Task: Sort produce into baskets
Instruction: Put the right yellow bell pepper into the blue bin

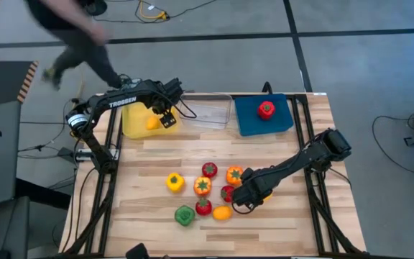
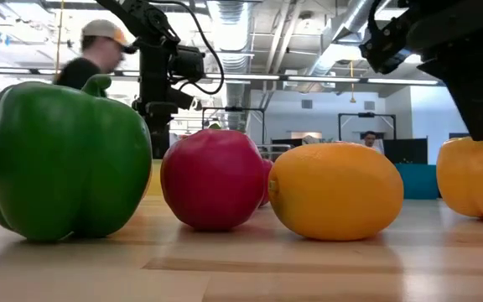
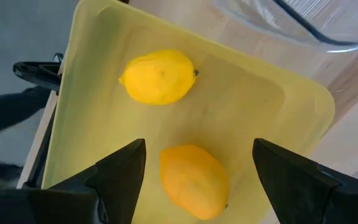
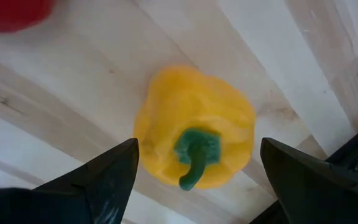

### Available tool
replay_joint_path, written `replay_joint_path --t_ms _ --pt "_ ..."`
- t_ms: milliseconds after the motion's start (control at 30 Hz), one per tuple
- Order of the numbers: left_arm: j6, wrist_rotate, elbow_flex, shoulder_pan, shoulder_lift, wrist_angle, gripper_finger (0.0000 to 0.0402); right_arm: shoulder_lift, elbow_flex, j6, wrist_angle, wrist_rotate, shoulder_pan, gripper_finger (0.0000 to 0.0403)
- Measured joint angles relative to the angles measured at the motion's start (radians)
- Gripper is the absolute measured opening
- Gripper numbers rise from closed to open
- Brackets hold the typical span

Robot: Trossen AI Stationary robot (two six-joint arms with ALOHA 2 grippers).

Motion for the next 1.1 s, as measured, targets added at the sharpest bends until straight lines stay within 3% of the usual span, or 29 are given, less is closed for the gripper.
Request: replay_joint_path --t_ms 533,1100 --pt "0.000 0.001 0.000 -0.031 0.000 0.005 0.0284 -0.002 -0.093 -0.001 0.087 -0.005 -0.001 0.0361" --pt "0.021 0.001 0.000 -0.032 0.000 0.050 0.0284 -0.003 -0.097 -0.011 0.103 -0.001 -0.001 0.0320"
